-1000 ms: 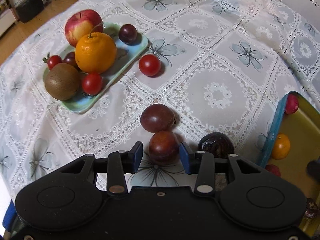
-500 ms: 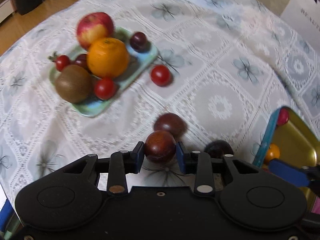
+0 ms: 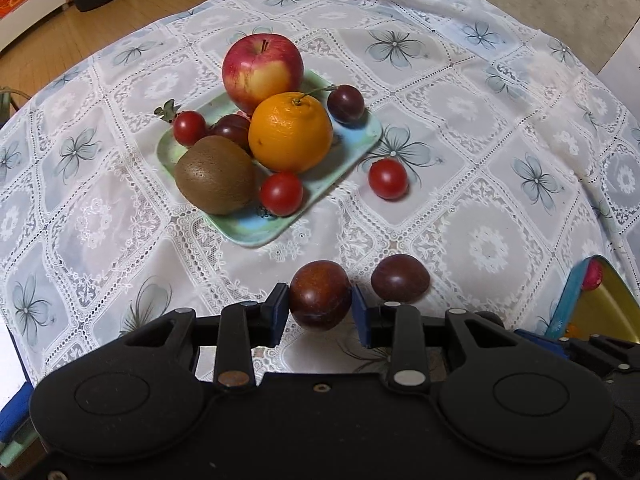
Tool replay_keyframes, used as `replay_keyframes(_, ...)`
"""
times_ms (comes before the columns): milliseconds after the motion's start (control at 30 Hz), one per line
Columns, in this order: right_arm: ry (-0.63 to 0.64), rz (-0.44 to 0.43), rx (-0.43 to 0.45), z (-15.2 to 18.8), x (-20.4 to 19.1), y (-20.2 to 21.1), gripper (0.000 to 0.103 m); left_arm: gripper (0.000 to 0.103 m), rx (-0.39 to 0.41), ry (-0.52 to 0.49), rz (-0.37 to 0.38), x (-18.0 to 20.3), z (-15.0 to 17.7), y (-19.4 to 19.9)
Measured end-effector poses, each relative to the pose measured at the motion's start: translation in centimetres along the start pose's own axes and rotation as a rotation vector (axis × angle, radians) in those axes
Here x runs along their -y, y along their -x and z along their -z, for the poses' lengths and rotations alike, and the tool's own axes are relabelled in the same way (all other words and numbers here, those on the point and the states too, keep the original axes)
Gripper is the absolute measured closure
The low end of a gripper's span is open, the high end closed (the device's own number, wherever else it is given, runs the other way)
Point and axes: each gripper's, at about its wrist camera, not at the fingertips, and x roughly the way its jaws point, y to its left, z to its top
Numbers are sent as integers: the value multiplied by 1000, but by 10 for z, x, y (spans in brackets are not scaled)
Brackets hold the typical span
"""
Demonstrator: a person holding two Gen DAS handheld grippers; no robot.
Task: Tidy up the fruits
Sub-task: 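Grasp a dark red plum with the left tool while the right tool grasps a dark purple fruit, then carry the plum and the dark purple fruit over the gold tray with both tools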
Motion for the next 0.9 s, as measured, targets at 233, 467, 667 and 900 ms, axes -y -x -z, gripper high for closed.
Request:
replay_keyframes(233, 62, 101, -8, -2, -19, -17, 54, 60, -9, 2, 4, 0, 0, -2)
replay_keyframes(467, 63, 114, 8, 0, -20, -24, 56, 60, -9, 2, 1, 0, 0, -3)
replay_keyframes(667, 37, 90, 25, 4, -13, -13, 57, 60, -5, -4, -8, 1, 2, -3)
replay_keyframes(900, -19, 25, 57, 14, -1, 17, 57, 60, 10, -7, -27, 4, 8, 5)
